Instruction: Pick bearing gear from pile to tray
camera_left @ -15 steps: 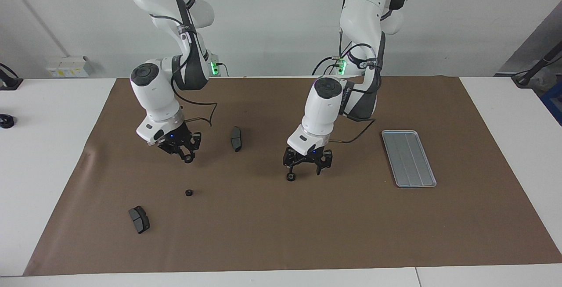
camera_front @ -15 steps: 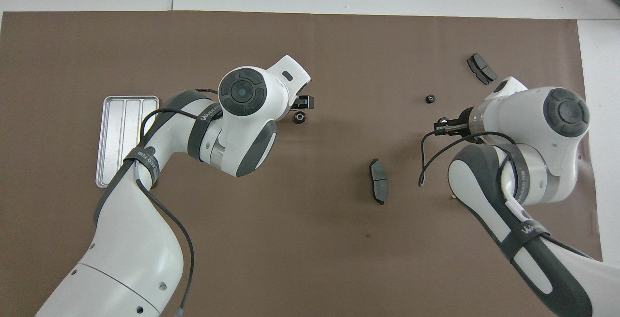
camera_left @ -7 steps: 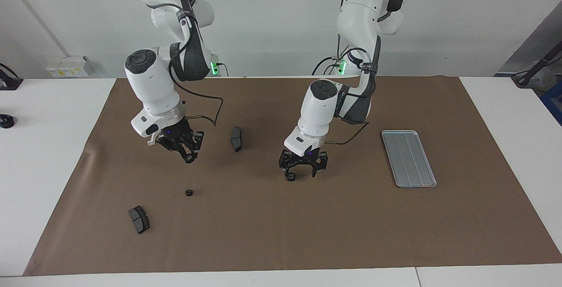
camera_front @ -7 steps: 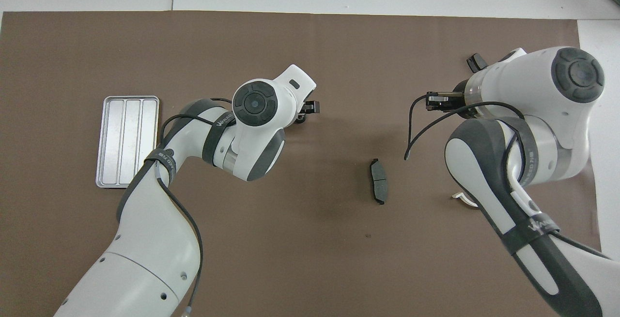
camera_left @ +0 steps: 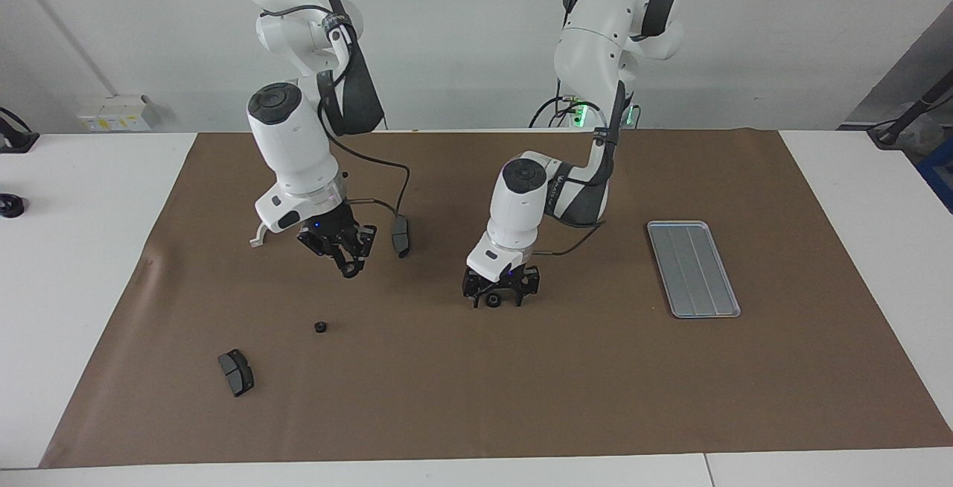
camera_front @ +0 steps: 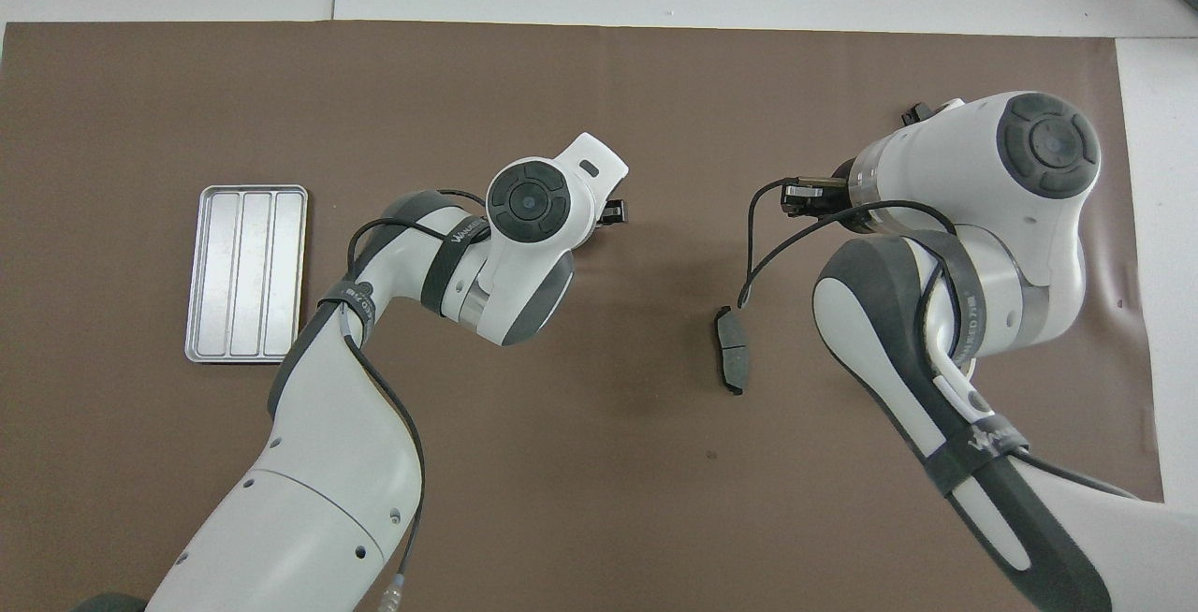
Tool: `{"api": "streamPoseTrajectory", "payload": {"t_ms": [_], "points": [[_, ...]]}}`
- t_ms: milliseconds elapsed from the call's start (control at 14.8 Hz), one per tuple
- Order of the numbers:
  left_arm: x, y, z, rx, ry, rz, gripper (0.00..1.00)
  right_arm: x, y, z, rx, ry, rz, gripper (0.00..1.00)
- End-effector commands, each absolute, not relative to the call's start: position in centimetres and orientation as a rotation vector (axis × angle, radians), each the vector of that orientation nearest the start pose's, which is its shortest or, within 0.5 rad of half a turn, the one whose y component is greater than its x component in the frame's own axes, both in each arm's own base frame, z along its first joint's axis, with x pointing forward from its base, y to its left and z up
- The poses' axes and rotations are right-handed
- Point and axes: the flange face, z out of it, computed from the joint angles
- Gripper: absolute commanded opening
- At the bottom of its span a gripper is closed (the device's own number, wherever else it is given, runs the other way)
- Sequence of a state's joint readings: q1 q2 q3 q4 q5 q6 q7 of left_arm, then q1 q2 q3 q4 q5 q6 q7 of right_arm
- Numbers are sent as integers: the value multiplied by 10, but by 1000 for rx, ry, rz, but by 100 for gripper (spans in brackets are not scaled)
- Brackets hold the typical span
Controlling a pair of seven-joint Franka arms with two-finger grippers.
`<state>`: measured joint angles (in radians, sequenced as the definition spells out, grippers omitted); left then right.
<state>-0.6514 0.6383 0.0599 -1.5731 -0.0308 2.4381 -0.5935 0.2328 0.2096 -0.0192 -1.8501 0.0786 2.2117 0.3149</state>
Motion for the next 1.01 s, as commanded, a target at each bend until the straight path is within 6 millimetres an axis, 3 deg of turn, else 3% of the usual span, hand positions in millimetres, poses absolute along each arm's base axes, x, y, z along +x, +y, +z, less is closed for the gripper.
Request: {"api": "streamPoseTrajectory", "payload": {"t_ms": [0, 202, 607, 810, 945], "points": [[596, -410, 293, -3219, -32, -315, 57, 619, 134, 425, -3003, 251, -192, 0], [595, -407, 301, -3216, -37, -305, 26, 619, 132, 424, -3004, 252, -191, 0], [587, -400, 317, -3183, -39, -206, 16, 619, 130, 424, -3004, 254, -191, 0], [593, -372, 332, -3130, -85, -138, 9, 619, 135, 426, -2999, 256, -205, 0], [595, -343, 343, -3108, -99, -127, 6, 622, 142, 430, -2967, 285, -254, 0]]}}
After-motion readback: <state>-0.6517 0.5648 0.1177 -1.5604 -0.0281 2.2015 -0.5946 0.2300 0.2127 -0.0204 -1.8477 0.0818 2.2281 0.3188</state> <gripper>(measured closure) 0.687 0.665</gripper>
